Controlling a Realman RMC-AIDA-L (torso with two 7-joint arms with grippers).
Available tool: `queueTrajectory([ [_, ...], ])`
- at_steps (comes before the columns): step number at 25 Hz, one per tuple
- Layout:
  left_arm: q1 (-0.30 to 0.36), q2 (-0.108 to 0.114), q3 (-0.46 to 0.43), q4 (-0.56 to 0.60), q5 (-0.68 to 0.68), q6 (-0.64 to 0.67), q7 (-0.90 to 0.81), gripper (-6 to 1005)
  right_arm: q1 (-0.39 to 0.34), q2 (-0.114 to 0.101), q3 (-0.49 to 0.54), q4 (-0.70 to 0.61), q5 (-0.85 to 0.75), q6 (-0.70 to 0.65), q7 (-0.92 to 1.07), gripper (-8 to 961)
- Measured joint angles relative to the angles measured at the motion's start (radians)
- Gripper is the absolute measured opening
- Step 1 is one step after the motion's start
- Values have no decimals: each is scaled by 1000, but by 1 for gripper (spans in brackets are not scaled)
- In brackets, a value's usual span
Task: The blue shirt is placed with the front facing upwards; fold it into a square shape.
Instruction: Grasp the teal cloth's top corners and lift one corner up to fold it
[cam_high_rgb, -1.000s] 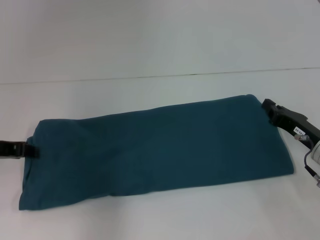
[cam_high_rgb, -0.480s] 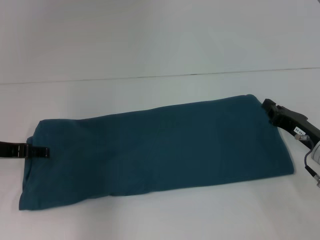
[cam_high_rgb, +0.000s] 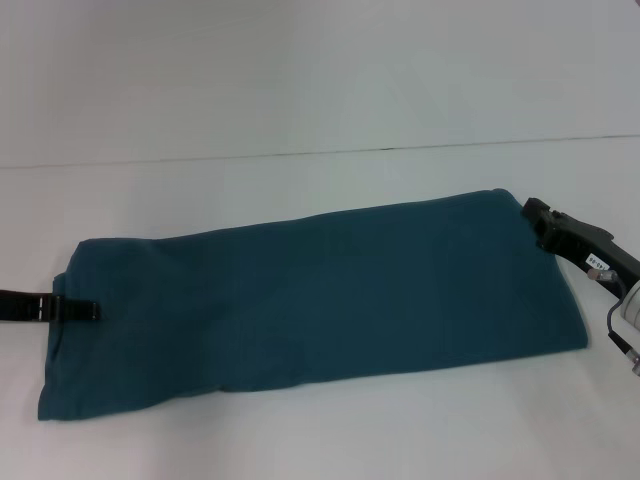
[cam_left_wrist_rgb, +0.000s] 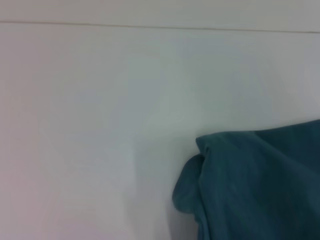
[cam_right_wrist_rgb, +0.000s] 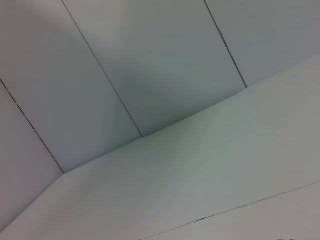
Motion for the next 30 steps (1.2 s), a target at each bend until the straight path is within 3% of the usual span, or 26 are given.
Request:
queueTrajectory([
  [13,-18,14,-59,-90,-12,-26,12,913,10,0,0,-2,1,1,0,60],
  [20,-67,23,-181,-195,-60,-31,106,888,15,0,0,-2,-3,6,0,61],
  [26,-72,26,-179,-208,-106,-27,158,858,15,0,-1,0,-5,7,1,63],
  [30,-81,31,-180,-239,-108,-31,176,689,15,0,-2,0,-5,8,2,64],
])
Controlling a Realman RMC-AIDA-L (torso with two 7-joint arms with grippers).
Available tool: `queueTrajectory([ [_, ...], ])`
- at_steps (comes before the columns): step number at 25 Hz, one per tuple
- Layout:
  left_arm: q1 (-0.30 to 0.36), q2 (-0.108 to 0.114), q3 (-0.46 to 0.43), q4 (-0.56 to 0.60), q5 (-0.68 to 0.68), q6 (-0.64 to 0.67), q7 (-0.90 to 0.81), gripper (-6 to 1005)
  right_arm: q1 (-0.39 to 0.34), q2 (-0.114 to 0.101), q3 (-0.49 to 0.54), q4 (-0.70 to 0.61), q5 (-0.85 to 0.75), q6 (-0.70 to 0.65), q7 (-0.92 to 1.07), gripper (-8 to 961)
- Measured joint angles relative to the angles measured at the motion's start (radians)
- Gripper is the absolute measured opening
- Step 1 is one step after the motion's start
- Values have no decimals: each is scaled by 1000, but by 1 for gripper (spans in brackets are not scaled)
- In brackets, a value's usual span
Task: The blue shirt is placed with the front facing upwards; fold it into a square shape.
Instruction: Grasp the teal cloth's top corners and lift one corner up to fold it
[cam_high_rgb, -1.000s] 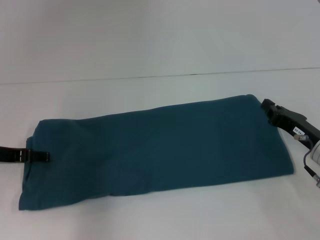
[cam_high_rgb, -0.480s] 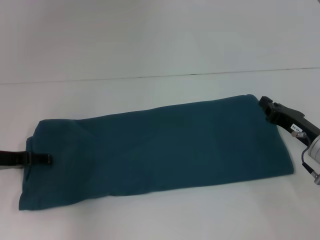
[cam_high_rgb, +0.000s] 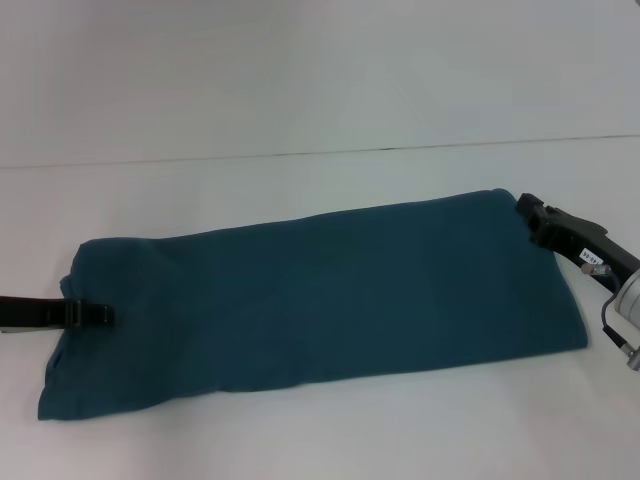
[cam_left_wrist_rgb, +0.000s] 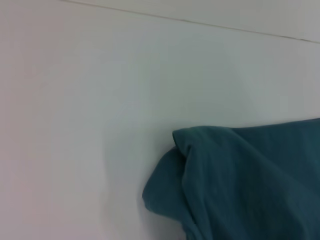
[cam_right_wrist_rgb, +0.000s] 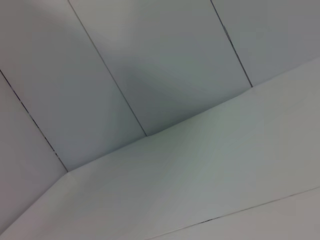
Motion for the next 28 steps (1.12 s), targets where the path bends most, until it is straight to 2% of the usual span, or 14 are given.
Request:
queueTrajectory([
  [6,-1,-2,5,6,-2,-2,20,437,4,0,-1,-5,0,0,16,65],
  [17,-3,-9,6,27,2,6,51,136,7,0,-2,-6,1,-5,17,68],
  [20,3,-22,8,80,0,33,51,30,5,0,-2,-6,3,-13,17,69],
  [25,13,-36,2,157,-5,87,51,30,1,0,-1,-6,5,-16,17,70],
  [28,32,-46,2,241,-38,139,51,30,-3,0,5,-7,6,-29,17,71],
])
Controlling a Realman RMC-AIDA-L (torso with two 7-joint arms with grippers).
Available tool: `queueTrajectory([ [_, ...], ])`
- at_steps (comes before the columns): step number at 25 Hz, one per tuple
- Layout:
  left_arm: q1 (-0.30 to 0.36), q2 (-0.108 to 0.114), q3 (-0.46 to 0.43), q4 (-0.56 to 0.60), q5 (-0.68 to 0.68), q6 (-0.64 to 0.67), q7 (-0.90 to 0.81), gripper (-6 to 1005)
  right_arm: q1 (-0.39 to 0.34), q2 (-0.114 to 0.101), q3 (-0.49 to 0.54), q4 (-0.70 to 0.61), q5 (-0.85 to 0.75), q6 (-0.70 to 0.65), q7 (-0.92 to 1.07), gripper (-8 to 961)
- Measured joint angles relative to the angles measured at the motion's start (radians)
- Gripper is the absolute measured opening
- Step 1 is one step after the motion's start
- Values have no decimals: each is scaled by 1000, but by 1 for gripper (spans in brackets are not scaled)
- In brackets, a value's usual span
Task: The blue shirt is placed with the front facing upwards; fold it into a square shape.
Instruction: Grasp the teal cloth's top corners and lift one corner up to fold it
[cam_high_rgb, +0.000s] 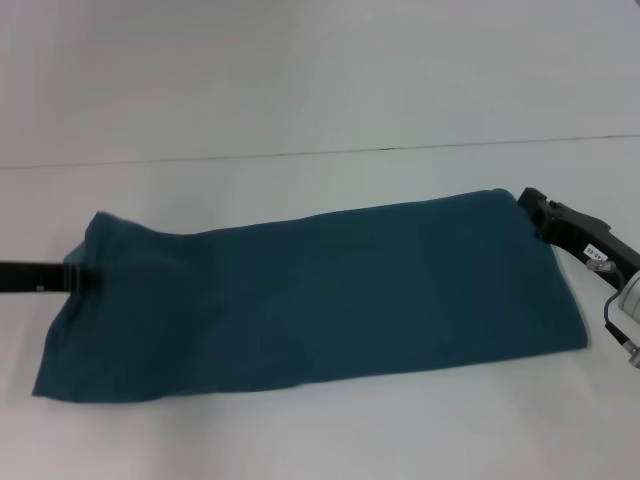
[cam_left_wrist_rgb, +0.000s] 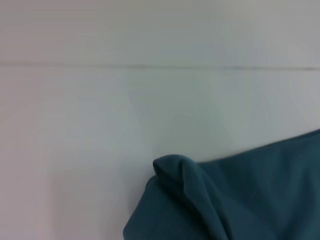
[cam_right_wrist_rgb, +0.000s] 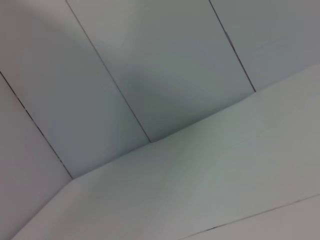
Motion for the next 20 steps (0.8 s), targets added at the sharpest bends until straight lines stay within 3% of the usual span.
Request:
queueTrajectory([
  [11,14,-1,4,174,-131,161,-29,30,0,7,-6,34,6,-7,-78,73],
  [20,-1,-1,32,320,-226,262,-118,29,38,12,-34,295,3,133,-428,76],
])
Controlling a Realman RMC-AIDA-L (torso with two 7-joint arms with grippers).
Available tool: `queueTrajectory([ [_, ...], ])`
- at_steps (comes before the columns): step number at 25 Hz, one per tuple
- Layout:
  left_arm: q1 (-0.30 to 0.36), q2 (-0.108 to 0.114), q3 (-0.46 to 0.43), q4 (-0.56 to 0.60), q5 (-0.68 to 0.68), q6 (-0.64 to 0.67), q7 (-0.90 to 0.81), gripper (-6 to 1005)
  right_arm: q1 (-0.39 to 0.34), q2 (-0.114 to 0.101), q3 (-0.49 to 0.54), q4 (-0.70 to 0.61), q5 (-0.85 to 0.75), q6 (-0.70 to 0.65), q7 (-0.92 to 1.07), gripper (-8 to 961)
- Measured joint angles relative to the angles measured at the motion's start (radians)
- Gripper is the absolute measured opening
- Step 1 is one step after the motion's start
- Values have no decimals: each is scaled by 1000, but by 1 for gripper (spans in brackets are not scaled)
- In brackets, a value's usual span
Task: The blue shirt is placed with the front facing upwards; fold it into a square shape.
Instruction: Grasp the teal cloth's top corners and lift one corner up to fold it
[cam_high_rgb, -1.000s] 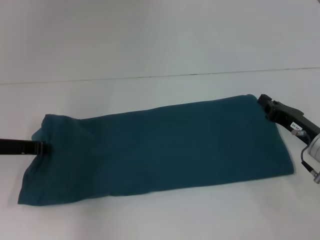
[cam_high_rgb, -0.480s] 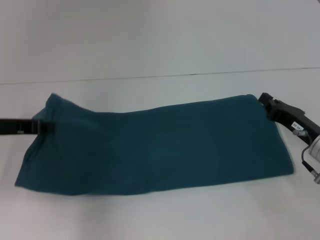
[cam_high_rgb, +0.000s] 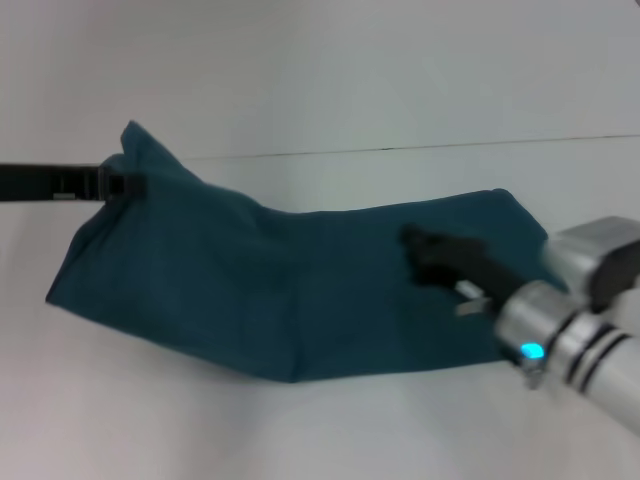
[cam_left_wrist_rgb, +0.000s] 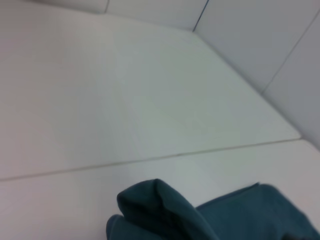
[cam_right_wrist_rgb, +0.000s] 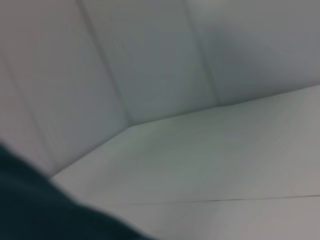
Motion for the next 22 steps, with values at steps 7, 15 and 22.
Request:
queueTrajectory([
  [7,-2,0,2,64,-47,39,-25,29,69,6,-11,166,0,140,-180,77],
  [15,15,-1,3,116,-95,59,-37,29,183,10,-26,279,-4,337,-224,79],
  [22,16,0,3,138,-114,68,-37,30,224,13,-16,351,-89,374,-225,81],
])
